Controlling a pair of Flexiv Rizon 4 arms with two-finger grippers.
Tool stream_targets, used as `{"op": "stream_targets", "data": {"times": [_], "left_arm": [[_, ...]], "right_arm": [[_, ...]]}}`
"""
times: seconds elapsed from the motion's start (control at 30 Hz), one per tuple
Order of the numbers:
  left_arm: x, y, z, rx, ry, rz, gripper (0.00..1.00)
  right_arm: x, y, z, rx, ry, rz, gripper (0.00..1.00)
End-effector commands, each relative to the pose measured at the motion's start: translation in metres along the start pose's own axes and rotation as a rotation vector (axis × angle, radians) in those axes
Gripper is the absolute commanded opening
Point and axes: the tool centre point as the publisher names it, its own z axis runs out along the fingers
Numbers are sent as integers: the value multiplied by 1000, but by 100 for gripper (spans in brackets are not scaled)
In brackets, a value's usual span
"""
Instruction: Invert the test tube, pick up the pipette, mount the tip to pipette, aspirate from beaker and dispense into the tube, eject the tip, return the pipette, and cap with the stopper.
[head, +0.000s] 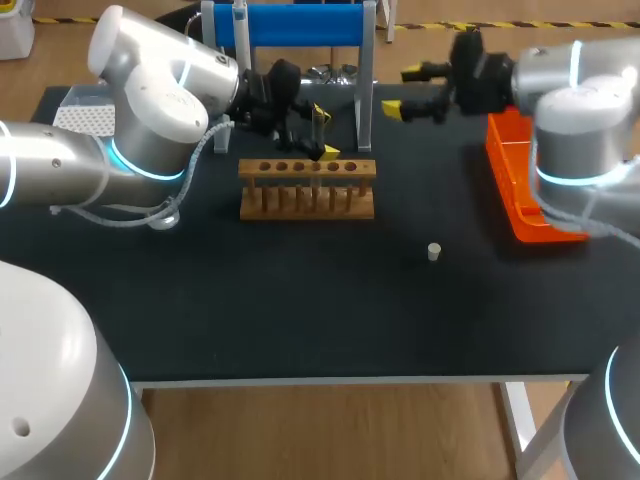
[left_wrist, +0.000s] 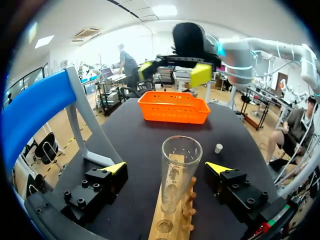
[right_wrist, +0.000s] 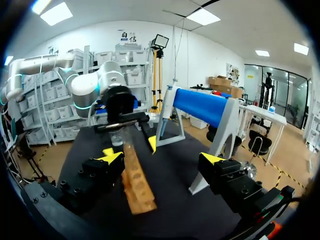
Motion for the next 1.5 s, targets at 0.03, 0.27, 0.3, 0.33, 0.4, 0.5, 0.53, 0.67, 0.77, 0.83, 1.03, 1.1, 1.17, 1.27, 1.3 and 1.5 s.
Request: {"op": "stream_targets", "data": {"times": [0.03, 0.27, 0.3, 0.33, 0.4, 0.5, 0.53, 0.67, 0.77, 0.83, 1.03, 1.1, 1.17, 1.27, 1.3, 1.5], "left_arm": [[-1, 0, 0, -2, 3, -1, 100], [-1, 0, 0, -2, 3, -1, 100], [-1, 0, 0, -2, 3, -1, 100], [-1, 0, 0, -2, 3, -1, 100], [-1, 0, 0, -2, 3, -1, 100], [-1, 0, 0, -2, 3, -1, 100], [-1, 0, 0, -2, 3, -1, 100], [-1, 0, 0, -2, 3, -1, 100], [-1, 0, 0, -2, 3, -1, 100], [-1, 0, 0, -2, 3, -1, 100], [-1, 0, 0, -2, 3, -1, 100], [-1, 0, 0, -2, 3, -1, 100], [-1, 0, 0, -2, 3, -1, 100], [-1, 0, 0, -2, 3, -1, 100], [-1, 0, 0, -2, 3, -1, 100], [-1, 0, 0, -2, 3, -1, 100]], "right_arm": [[38, -23, -79, -37, -38, 1, 100], [66, -49, -109, -22, -71, 0, 100], [70, -52, -111, -10, -74, -13, 100], [74, -56, -112, -1, -75, -24, 100], [84, -62, -115, 2, -76, -27, 100], [92, -72, -117, 13, -81, -35, 100], [94, -75, -117, 13, -86, -38, 100], [102, -91, -114, 30, -99, -28, 100], [109, -105, -109, 47, -100, -25, 100], [113, -114, -106, 52, -103, -24, 100], [123, -141, -97, 38, -147, 4, 100], [124, -147, -94, 33, -157, 5, 100], [125, -152, -91, 33, -161, 8, 100], [124, -160, -89, 40, -174, 10, 100], [123, -162, -88, 45, -179, 13, 100], [119, -179, -83, 77, -192, 50, 100]]}}
